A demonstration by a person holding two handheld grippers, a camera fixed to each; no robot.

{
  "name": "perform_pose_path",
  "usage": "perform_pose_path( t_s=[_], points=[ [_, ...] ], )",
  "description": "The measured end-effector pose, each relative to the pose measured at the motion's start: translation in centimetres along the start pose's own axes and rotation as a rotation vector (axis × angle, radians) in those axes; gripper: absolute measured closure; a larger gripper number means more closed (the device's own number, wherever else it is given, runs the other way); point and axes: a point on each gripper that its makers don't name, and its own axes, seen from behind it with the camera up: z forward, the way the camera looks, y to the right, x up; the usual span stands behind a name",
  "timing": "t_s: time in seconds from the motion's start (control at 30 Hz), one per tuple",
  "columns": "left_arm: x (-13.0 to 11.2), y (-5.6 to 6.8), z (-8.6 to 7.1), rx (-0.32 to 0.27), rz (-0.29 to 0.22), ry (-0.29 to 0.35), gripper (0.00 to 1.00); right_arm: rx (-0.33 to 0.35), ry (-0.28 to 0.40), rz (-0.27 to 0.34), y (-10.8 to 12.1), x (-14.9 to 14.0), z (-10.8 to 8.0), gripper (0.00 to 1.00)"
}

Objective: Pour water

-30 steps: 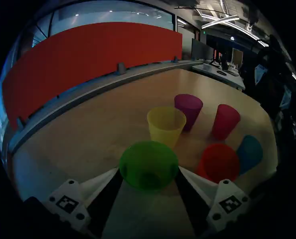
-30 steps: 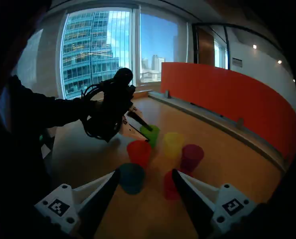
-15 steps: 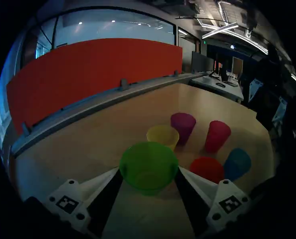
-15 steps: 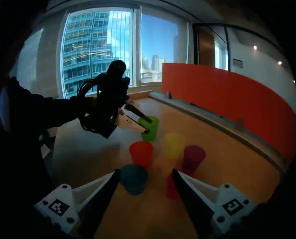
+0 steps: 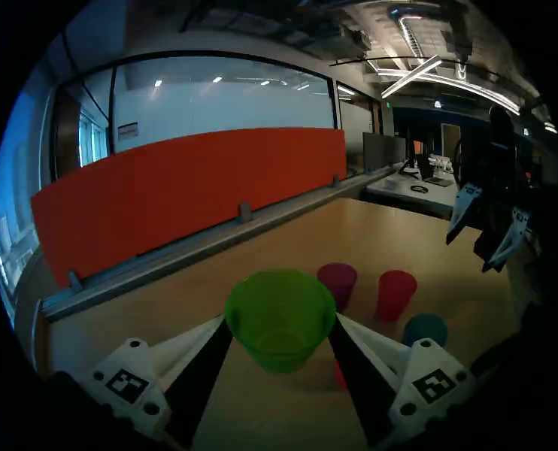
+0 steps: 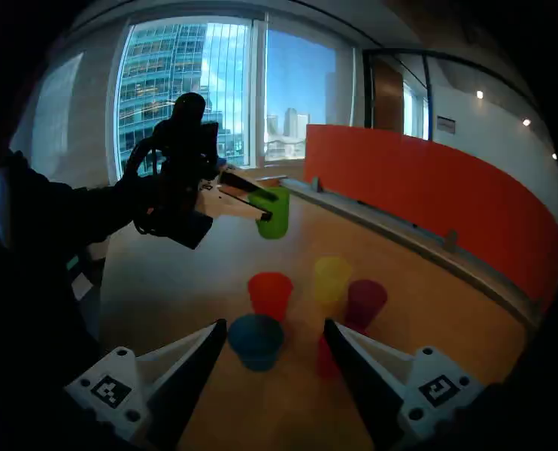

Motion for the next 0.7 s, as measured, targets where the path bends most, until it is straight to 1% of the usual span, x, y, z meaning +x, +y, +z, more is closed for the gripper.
perform_pose_path(
  t_s=[0.17,0.47,0.57,0.7],
  points=[
    [2.3,-0.4,-1.6,0.02,-0.022,0.066,0.14,-0.006,0.005,-0.002,-0.2,0.1,0.0,0.0],
    [5.5,-0.8,-4.0,0.032,-0.071,0.155,0.14,-0.007,0.014,0.001,-0.5,0.2,0.0,0.0],
    [6.5,-0.6,-4.7,0.03,-0.08,0.184,0.14,-0.005,0.014,-0.001,-0.7,0.1,0.1,0.0],
    [7.3,-0.4,-5.3,0.031,-0.08,0.214,0.14,-0.001,0.012,-0.003,-0.9,0.0,0.3,0.0]
  ],
)
